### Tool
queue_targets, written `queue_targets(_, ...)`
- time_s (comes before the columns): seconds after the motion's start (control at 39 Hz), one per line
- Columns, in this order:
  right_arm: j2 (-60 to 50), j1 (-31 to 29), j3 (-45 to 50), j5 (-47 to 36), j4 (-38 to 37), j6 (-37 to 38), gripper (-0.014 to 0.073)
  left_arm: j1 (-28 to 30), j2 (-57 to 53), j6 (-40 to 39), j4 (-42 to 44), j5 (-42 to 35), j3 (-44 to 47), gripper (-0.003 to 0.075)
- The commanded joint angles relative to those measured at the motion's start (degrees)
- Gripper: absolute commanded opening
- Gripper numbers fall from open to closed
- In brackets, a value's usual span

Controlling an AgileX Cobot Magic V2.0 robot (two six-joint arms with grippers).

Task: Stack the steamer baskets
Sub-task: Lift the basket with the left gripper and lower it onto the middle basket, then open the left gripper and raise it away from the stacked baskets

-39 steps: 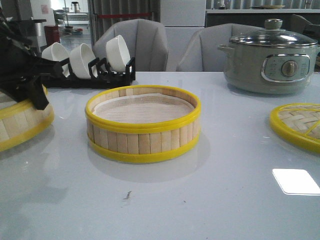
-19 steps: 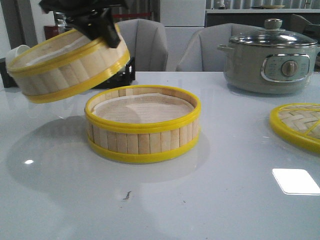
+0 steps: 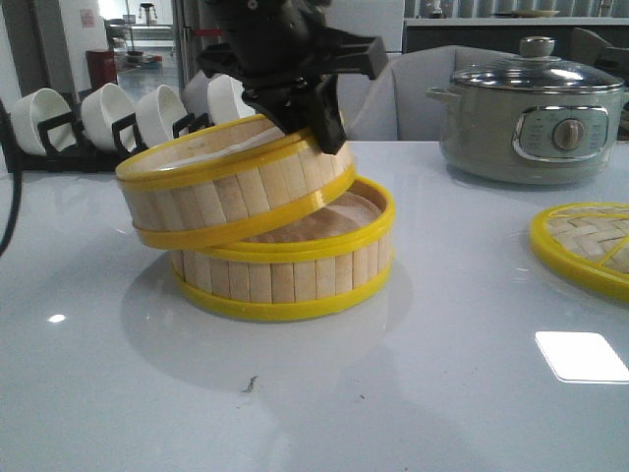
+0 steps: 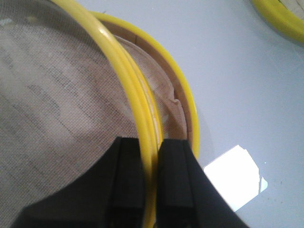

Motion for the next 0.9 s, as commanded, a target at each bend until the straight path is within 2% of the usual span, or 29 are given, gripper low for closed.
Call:
queue_targets(0.0,-0.4,0.0,-1.8,-4.6,-0.1,-0.2,0.0477,-1.6,-2.4,0.0,0.0,-3.9,-4.4,0.0088)
queue_targets(0.28,-0.4,0.0,-1.8,-4.2,-0.1,-0.2,0.0477,-4.9,0.7,0.0,0.0,-3.0,-8.0,0.0088)
queue_targets(0.87,-0.4,0.0,-1.8,-3.9,-0.1,-0.2,0.0477,-5.0,1.6,0.0,0.0,-0.1,-8.0,0.0088)
